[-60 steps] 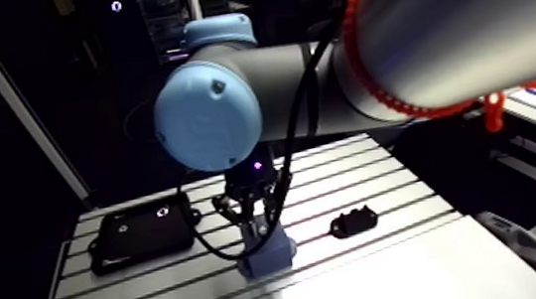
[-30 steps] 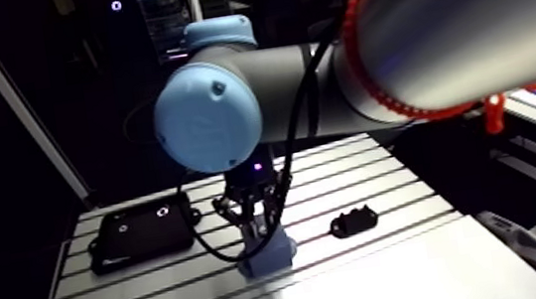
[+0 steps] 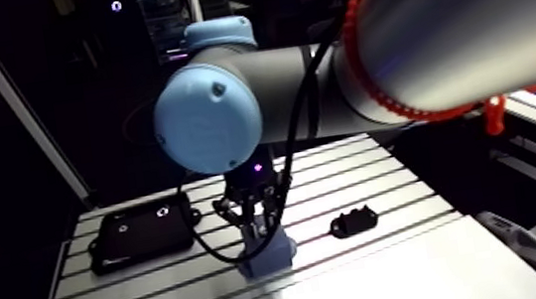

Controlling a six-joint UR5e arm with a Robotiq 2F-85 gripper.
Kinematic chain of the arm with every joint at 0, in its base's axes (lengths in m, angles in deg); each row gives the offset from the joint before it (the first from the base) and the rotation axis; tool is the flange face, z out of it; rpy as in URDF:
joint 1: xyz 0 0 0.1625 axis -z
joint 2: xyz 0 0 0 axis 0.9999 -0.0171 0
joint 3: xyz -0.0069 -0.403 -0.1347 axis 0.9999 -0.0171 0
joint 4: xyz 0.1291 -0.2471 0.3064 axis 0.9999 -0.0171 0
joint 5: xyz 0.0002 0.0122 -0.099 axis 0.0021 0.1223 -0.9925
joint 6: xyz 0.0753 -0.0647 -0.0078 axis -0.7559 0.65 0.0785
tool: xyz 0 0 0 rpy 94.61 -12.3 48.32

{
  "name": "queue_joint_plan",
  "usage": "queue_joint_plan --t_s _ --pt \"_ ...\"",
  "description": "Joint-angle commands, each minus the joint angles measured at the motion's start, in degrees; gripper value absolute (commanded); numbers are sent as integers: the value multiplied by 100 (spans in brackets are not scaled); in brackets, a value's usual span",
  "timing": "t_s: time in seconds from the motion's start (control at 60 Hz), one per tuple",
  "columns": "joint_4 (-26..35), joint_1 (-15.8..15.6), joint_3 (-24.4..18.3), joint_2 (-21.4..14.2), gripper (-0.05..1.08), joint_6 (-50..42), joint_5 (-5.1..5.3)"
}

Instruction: Pick up the M10 bolt and insert it into the hex recess until seated.

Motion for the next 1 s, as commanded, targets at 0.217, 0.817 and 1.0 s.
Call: queue_joint_plan --t_s 0.217,0.817,1.0 --pt "0 -2 8 6 65 15 -9" --pt "0 -2 8 6 67 22 0" --pt "0 -2 8 6 69 23 -9"
